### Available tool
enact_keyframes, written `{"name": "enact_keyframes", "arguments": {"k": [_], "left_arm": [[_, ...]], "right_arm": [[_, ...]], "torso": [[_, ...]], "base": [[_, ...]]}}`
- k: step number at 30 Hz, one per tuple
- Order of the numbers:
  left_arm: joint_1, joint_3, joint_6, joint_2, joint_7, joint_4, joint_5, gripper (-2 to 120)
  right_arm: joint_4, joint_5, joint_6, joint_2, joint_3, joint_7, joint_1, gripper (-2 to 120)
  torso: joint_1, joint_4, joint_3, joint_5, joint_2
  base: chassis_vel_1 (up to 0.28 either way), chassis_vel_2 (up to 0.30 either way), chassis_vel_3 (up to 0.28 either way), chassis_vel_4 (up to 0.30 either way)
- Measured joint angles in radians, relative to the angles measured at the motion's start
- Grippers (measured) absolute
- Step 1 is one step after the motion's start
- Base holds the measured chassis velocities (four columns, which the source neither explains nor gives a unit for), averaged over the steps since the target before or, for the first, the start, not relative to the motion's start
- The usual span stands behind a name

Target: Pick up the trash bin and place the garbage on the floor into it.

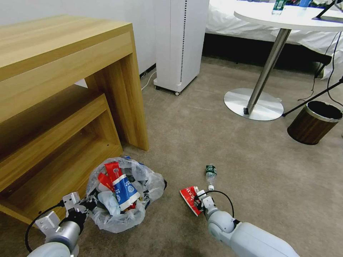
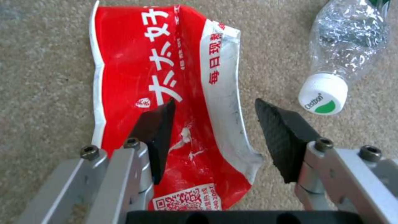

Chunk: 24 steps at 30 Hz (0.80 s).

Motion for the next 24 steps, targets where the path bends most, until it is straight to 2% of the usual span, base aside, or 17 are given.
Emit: {"name": "enact_keyframes", "arguments": {"k": [1, 4, 5, 11, 12, 15, 17, 20, 22, 24], "left_arm": [[0.0, 0.0, 0.0, 0.0, 0.0, 0.0, 0.0, 0], [0.0, 0.001, -0.002, -0.001, 0.0, 0.0, 0.003, 0], [0.0, 0.001, -0.002, -0.001, 0.0, 0.0, 0.003, 0], [-0.005, 0.006, -0.002, -0.003, 0.0, 0.0, 0.008, 0], [-0.005, 0.006, -0.002, -0.003, 0.0, 0.0, 0.008, 0], [-0.007, 0.007, -0.002, -0.003, -0.001, 0.004, 0.009, 0], [-0.008, 0.006, -0.002, -0.002, -0.002, 0.008, 0.009, 0], [-0.011, 0.002, -0.002, 0.001, -0.002, 0.015, 0.01, 0], [-0.011, 0.001, -0.002, 0.002, -0.002, 0.016, 0.01, 0], [-0.008, -0.004, -0.002, 0.0, -0.003, 0.017, 0.01, 0]], "right_arm": [[0.0, 0.0, 0.0, 0.0, 0.0, 0.0, 0.0, 51], [-0.004, -0.006, 0.021, 0.002, 0.016, -0.003, -0.01, 37], [-0.004, -0.006, 0.021, 0.002, 0.016, -0.003, -0.01, 37], [0.011, -0.017, 0.064, -0.006, 0.059, -0.013, -0.043, 14], [0.011, -0.017, 0.064, -0.006, 0.059, -0.013, -0.043, 14], [0.051, -0.018, 0.093, -0.024, 0.089, -0.016, -0.068, 0], [0.083, -0.018, 0.121, -0.038, 0.109, -0.021, -0.085, 0], [0.293, -0.024, 0.266, -0.105, 0.219, -0.105, -0.162, 0], [0.341, -0.024, 0.298, -0.118, 0.239, -0.131, -0.175, 0], [0.462, -0.023, 0.398, -0.158, 0.289, -0.229, -0.198, 0]], "torso": [[0.0, 0.0, 0.0, 0.0, 0.0], [0.0, 0.0, 0.0, 0.0, 0.0], [0.0, 0.0, 0.0, 0.0, 0.0], [0.0, 0.0, 0.0, 0.0001, 0.0], [0.0, 0.0, 0.0, 0.0001, 0.0], [0.0, -0.0001, 0.0, -0.0001, 0.0], [0.0, -0.0001, 0.0, 0.0, 0.0], [0.0, -0.0001, 0.0, 0.0, 0.0], [0.0, -0.0001, 0.0, -0.0002, 0.0], [0.0, -0.0003, 0.0, -0.0002, 0.0]], "base": [[0.0, 0.0, 0.0, 0.0], [0.0, 0.0, 0.0, 0.0], [0.0, 0.0, 0.0, 0.0], [0.0, 0.0, 0.0, 0.0], [0.0, 0.0, 0.0, 0.0], [0.0, 0.0, 0.0, 0.0], [0.0, 0.0, 0.0, 0.0], [0.0, 0.0, 0.0, 0.0], [0.0, 0.0, 0.0, 0.0], [0.0, 0.0, 0.0, 0.0]]}}
